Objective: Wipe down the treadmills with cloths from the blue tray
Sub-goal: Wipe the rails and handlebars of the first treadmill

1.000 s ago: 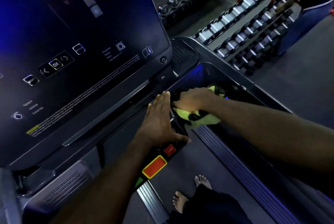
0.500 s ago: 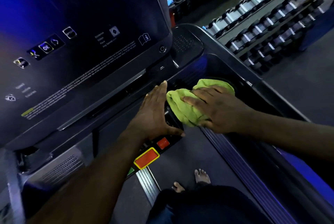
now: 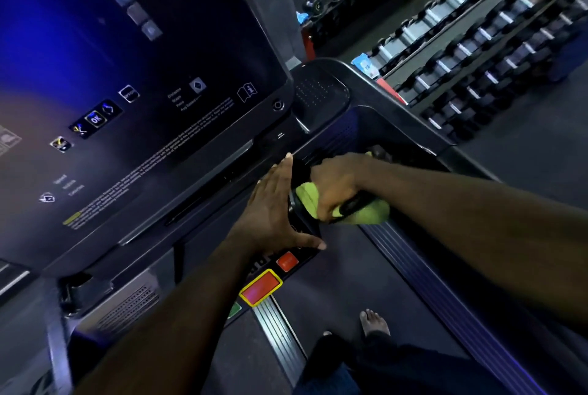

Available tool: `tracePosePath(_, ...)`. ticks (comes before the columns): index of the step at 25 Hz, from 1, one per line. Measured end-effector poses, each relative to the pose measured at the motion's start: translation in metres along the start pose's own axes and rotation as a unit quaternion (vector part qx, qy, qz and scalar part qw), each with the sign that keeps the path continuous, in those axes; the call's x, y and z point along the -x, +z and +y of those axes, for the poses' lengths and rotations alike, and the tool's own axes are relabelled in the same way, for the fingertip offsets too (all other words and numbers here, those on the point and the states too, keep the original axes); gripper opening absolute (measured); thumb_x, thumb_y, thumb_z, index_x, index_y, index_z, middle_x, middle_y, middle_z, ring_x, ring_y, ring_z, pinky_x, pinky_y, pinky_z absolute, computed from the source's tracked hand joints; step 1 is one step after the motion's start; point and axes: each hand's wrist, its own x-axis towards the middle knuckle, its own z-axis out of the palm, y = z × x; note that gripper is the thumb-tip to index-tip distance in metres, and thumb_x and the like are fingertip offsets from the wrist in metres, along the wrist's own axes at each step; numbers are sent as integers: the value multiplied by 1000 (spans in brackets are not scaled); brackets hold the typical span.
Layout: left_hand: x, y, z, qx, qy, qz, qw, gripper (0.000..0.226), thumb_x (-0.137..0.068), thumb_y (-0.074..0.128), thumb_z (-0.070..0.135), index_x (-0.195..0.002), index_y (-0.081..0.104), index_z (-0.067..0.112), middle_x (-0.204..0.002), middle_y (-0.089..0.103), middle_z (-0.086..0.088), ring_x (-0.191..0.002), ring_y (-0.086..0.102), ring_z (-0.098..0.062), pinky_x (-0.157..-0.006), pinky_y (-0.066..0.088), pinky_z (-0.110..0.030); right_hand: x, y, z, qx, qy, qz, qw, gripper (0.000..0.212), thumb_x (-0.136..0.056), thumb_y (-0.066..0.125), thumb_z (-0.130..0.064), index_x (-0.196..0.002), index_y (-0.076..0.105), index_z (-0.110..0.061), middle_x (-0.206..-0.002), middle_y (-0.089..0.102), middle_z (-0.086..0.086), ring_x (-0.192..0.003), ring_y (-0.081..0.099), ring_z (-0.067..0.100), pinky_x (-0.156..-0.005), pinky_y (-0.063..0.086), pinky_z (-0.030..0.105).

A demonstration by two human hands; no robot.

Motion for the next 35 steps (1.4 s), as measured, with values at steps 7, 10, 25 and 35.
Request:
tracePosePath(7, -2, 3, -2, -5, -13, -6, 1000, 169, -36, 62, 104, -163, -23, 31, -172, -19, 18, -158, -20, -7, -131, 6, -50, -1, 73, 15, 134, -69, 386, 910, 45, -67, 76, -57, -97, 71, -24, -77, 68, -1, -65, 67, 25, -68, 46, 35)
tracePosePath(10, 0, 1, 1, 0, -14, 4, 1000, 172, -34, 64, 102, -162, -23, 28, -173, -17, 15, -159, -15, -8, -132, 5, -47, 6, 21, 16, 41, -54, 159, 985, 50, -65, 76, -68, -98, 63, -33, -89, 68, -5, -78, 68, 20, -68, 48, 32)
tracePosePath(25, 2, 6, -5, -8, 5, 49, 999, 169, -36, 72, 97, -166, 1, 16, -174, 10, -2, -160, 8, -19, -130, 16, -42, 23, 14, 76, 61, -13, 109, 992, 47, -63, 85, -58, -98, 62, -37, -90, 69, -12, -80, 69, 17, -64, 46, 29)
tracePosePath(35, -2, 13, -13, -36, 50, 59, 996, 137, -51, 56, 104, -161, 29, 27, -174, 13, 11, -161, 2, -12, -130, 13, -54, 10, 91, 78, 149, -4, 444, 884, 50, -70, 78, -53, -111, 69, -25, -82, 70, 1, -71, 69, 32, -69, 51, 39)
